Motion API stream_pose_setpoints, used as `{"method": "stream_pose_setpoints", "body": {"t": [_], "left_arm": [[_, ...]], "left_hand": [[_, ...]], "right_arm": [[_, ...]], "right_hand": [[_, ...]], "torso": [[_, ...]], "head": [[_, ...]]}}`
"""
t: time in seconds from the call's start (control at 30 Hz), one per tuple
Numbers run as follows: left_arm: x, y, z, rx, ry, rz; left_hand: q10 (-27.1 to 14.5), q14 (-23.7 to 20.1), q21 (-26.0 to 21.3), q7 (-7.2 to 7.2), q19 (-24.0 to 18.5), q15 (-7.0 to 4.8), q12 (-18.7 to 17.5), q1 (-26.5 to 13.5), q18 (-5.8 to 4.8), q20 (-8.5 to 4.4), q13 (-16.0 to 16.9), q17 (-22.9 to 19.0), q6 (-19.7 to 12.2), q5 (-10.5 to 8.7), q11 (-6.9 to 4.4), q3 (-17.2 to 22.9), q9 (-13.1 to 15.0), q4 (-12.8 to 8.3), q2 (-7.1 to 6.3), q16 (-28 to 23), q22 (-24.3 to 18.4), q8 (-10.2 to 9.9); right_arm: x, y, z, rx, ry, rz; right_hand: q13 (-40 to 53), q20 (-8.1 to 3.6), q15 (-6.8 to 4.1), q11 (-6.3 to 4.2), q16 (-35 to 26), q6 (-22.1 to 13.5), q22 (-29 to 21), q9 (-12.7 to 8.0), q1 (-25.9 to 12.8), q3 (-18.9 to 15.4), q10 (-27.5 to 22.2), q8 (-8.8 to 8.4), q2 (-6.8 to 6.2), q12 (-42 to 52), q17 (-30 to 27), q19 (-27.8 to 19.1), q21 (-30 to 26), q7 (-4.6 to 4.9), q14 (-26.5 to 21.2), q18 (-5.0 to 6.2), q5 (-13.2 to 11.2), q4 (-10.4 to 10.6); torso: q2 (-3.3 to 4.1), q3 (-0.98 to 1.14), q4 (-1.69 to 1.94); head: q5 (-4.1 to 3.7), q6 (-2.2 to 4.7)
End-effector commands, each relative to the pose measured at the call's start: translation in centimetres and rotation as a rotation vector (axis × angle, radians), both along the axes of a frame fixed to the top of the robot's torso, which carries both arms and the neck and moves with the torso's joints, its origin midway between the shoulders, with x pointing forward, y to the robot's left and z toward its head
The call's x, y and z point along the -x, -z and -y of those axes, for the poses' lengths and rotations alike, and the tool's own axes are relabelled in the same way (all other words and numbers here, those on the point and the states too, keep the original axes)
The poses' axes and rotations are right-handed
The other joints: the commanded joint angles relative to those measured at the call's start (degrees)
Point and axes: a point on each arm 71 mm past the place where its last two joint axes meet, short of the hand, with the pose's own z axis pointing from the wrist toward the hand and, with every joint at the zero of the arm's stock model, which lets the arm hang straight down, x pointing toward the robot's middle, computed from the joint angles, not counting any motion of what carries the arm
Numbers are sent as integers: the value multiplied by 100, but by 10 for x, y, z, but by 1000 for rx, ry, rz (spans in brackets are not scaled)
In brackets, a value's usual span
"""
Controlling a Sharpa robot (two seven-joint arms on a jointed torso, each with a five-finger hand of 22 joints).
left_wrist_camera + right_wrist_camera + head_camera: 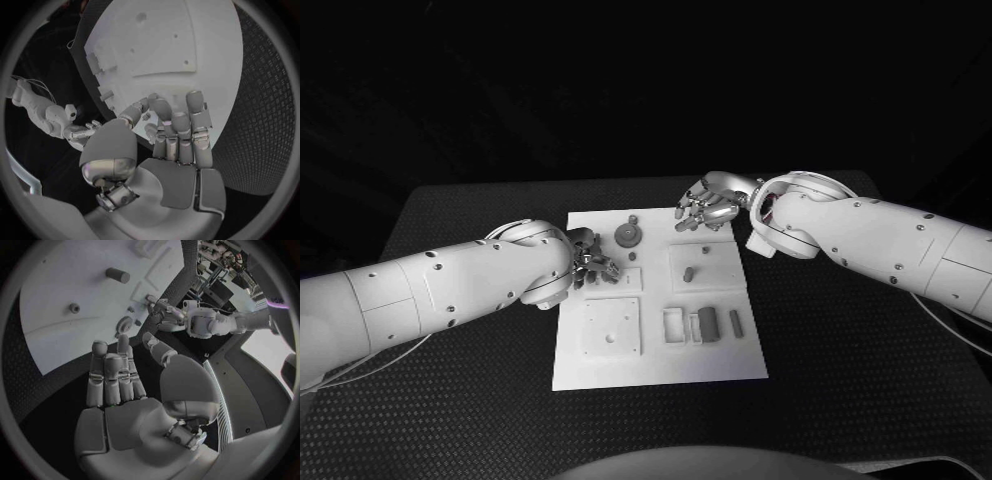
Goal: Assemble the parts on the task board
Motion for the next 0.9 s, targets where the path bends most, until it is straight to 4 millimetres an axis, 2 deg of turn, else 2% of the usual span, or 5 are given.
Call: {"method": "stream_pose_setpoints", "body": {"t": [0.03, 0.37, 0.57, 0.63, 0.9], "left_arm": [[1, 1, 4, 18, 10, -8], [1, 0, 4, 21, 6, -5], [1, 0, 4, 28, 2, 0], [1, 0, 4, 29, 2, -2], [0, 0, 4, 31, 0, -1]], "left_hand": [[38, 109, -31, 37, 38, -88, 5, -22, -26, -36, -6, -7, 28, -34, -22, -20, 7, 79, 28, -30, 103, -16], [39, 112, -42, 13, 50, -110, 14, -165, -24, -44, -6, -3, 99, -88, -45, -56, 37, 242, -117, -23, 110, 6], [35, 105, -63, -4, 48, -126, 16, -298, -17, -55, -9, -3, 124, -586, -60, -67, 60, 439, -241, -25, 109, 7], [33, 103, -77, -11, 47, -131, 17, -365, -11, -61, -11, -2, 129, -912, -66, -59, 70, 566, -332, -24, 109, 2], [30, 100, -98, -25, 49, -145, 21, -445, 0, -65, -12, 1, 157, -1381, -80, -28, 97, 829, -488, -21, 112, 5]], "right_arm": [[1, 1, -1, 1, -13, -9], [1, 1, -1, 2, -16, -11], [1, 1, -1, 2, -16, -11], [1, 1, -1, 2, -16, -11], [1, 1, -1, 2, -16, -11]], "right_hand": [[6, -18, 2, 22, -19, 68, 94, 8, -58, 7, -25, -28, 21, 21, -9, -31, -18, 96, -42, 65, 21, 30], [6, -18, 2, 22, -19, 68, 94, 9, -57, 7, -25, -28, 22, 21, -9, -31, -18, 96, -42, 65, 21, 30], [7, -17, 2, 22, -19, 68, 94, 9, -58, 6, -25, -29, 22, 22, -9, -31, -18, 96, -42, 65, 21, 30], [7, -17, 2, 22, -19, 68, 94, 9, -58, 6, -25, -29, 22, 22, -9, -31, -18, 96, -42, 65, 21, 29], [7, -17, 2, 22, -19, 68, 94, 10, -58, 6, -24, -29, 22, 22, -9, -32, -18, 96, -43, 65, 21, 29]], "torso": [[0, -2, 2], [0, 1, -2], [-1, -1, 0], [-1, -1, 3], [0, 1, -1]], "head": [[-1, -3], [-4, 6], [-9, 7], [-9, 7], [-10, 7]]}}
